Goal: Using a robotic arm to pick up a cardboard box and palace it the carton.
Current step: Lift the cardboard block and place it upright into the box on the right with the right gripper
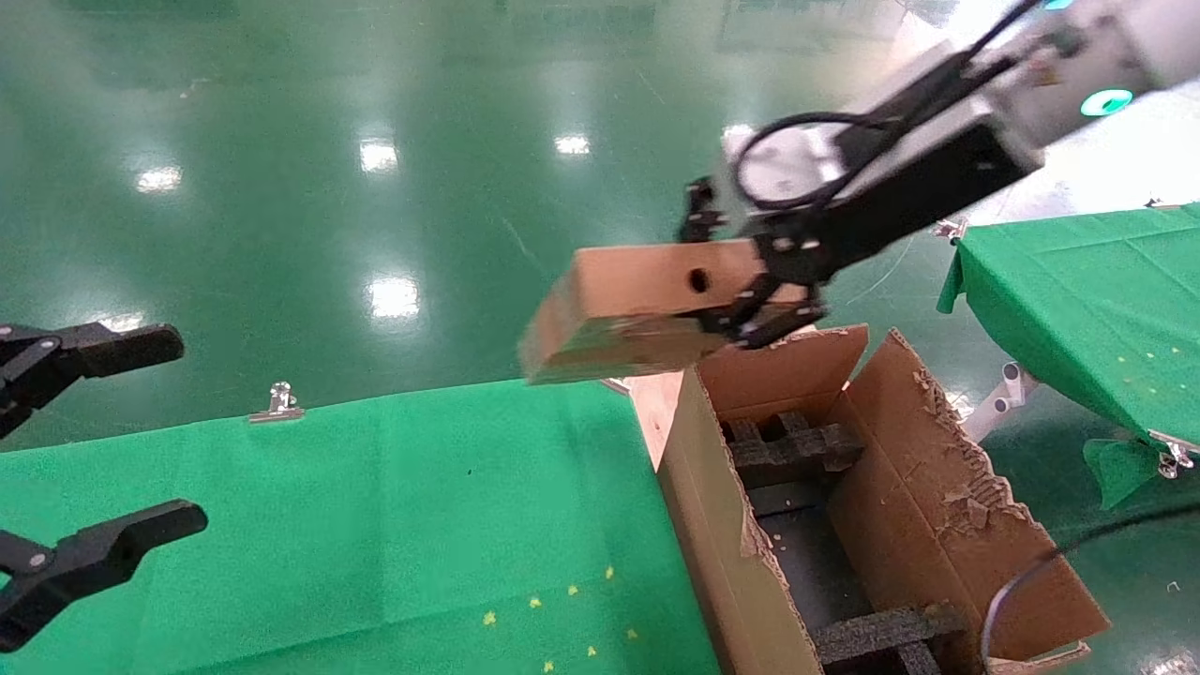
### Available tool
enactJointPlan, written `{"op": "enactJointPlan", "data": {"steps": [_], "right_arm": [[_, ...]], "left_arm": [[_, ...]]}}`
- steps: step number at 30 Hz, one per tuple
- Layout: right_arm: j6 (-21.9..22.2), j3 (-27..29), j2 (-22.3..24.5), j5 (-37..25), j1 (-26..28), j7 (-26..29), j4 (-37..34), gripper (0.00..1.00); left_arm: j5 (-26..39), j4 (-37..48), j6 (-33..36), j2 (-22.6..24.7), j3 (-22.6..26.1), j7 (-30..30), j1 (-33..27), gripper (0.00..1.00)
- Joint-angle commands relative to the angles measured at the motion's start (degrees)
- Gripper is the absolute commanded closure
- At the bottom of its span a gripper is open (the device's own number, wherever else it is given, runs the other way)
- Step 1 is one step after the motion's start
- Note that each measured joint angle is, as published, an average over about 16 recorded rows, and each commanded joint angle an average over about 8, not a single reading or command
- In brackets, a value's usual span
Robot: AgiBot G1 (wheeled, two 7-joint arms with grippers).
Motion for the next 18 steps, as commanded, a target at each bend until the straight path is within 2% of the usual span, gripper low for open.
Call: {"op": "enactJointPlan", "data": {"steps": [1, 11, 18], "right_arm": [[0.0, -1.7, 1.9, 0.4, 1.1, 0.1, -0.3, 1.00], [0.0, -13.1, 12.6, -2.5, 8.7, 1.5, 1.0, 1.00], [0.2, -19.1, 17.1, -3.7, 12.0, 1.8, 0.0, 1.00]], "left_arm": [[0.0, 0.0, 0.0, 0.0, 0.0, 0.0, 0.0, 0.00], [0.0, 0.0, 0.0, 0.0, 0.0, 0.0, 0.0, 0.00], [0.0, 0.0, 0.0, 0.0, 0.0, 0.0, 0.0, 0.00]]}}
